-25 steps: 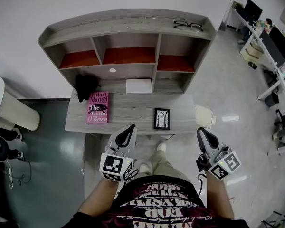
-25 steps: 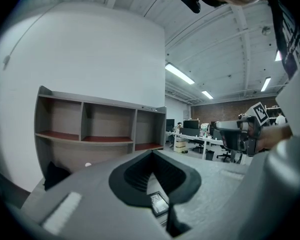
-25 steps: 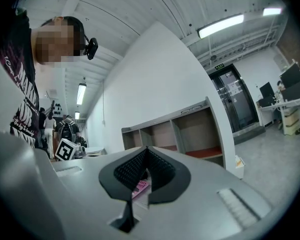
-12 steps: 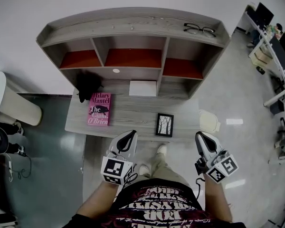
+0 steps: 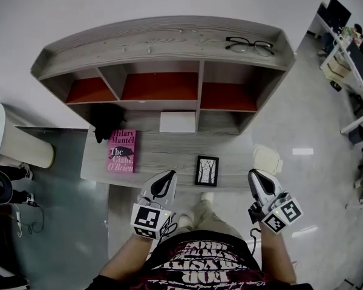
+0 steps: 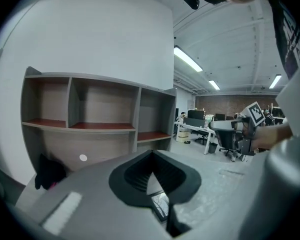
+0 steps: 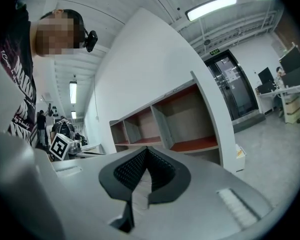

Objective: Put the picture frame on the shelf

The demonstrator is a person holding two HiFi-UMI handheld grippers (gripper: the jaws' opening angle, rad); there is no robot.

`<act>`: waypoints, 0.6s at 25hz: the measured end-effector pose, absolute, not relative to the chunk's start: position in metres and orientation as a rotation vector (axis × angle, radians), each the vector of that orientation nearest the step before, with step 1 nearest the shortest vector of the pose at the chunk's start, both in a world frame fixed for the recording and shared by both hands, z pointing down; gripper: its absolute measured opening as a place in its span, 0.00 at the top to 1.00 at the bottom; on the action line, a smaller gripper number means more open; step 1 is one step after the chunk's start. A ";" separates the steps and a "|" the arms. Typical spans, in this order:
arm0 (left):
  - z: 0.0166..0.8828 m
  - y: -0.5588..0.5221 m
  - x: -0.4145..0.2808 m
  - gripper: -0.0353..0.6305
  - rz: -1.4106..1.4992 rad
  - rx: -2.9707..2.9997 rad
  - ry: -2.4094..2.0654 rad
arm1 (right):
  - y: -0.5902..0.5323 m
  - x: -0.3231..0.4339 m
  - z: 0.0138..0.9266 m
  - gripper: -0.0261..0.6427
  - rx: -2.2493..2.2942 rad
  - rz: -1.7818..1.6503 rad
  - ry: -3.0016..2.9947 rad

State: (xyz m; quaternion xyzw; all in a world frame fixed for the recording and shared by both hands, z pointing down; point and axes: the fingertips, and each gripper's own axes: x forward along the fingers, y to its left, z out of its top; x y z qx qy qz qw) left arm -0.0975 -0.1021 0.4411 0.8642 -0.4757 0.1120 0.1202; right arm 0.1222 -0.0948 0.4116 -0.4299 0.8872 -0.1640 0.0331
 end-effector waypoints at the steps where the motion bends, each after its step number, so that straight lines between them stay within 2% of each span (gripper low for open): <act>1: 0.444 -0.106 -0.095 0.94 0.333 2.523 -1.385 | -0.099 0.124 0.415 0.92 -1.324 -0.515 2.732; 15: 0.502 -0.157 -0.061 0.94 0.381 2.418 -1.281 | -0.154 0.149 0.481 0.92 -1.402 -0.639 2.835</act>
